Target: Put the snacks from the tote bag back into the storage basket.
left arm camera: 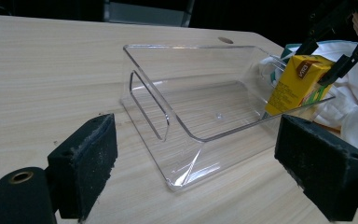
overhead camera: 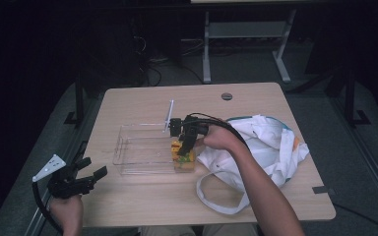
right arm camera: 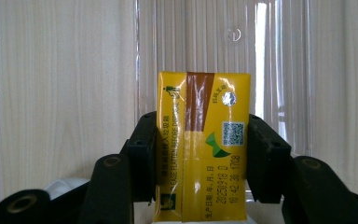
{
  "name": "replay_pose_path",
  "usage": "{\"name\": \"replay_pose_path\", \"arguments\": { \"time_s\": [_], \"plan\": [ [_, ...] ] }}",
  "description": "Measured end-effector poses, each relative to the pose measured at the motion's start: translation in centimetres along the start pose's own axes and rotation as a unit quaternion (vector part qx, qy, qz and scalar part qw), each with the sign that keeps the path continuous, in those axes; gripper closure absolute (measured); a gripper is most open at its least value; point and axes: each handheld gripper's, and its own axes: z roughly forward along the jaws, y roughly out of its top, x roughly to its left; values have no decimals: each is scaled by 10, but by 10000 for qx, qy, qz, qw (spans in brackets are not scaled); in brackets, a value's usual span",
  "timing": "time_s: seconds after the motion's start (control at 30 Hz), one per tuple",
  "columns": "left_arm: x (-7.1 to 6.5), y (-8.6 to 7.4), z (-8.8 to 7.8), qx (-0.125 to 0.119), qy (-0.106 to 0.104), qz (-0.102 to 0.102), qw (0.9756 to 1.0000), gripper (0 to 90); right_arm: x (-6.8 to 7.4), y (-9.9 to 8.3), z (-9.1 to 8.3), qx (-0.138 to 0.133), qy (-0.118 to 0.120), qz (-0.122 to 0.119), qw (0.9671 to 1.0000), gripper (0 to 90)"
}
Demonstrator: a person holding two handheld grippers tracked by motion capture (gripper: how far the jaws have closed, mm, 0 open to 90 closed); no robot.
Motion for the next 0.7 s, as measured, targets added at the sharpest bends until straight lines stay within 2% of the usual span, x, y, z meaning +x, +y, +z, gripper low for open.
{"name": "replay_pose_path", "arguments": {
  "time_s": [0.7],
  "plan": [
    [0,0,0,-3,1,-18,10000,125,-1,-3,-1,-39,173,56,9998,508]
  ]
}}
